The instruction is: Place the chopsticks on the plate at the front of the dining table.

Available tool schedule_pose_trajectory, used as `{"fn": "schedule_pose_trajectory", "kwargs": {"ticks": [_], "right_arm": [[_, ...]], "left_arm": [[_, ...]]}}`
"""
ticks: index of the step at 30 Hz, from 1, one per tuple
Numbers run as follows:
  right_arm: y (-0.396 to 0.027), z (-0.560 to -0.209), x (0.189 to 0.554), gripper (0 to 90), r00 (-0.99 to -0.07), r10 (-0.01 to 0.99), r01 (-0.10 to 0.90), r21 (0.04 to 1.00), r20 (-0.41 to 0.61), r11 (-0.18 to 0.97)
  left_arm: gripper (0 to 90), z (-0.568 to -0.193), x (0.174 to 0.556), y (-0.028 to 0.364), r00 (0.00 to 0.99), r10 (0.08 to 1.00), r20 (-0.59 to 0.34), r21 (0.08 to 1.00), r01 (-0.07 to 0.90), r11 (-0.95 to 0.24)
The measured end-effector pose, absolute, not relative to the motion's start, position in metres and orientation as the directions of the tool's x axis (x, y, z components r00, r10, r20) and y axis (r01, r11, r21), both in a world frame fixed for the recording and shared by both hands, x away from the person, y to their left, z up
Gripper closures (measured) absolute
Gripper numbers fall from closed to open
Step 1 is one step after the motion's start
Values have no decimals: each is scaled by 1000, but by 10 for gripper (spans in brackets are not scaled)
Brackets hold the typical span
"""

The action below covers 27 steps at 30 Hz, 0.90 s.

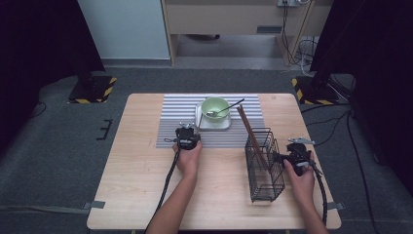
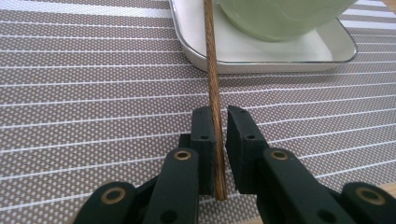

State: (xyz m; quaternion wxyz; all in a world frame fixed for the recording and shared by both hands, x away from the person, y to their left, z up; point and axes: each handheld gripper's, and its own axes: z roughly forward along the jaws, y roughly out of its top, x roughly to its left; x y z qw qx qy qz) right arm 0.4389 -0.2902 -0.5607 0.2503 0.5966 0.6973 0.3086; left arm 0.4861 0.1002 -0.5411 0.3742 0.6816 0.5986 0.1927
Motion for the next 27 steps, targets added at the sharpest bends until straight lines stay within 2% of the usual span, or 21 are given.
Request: {"fn": "schedule_pose_trajectory", "kwargs": {"ticks": [27], "right_arm": [[-290, -561, 439, 52, -163, 986, 677, 729, 19, 98]], "left_arm": [[784, -540, 489, 85, 247, 951, -187, 749, 662, -25]]}}
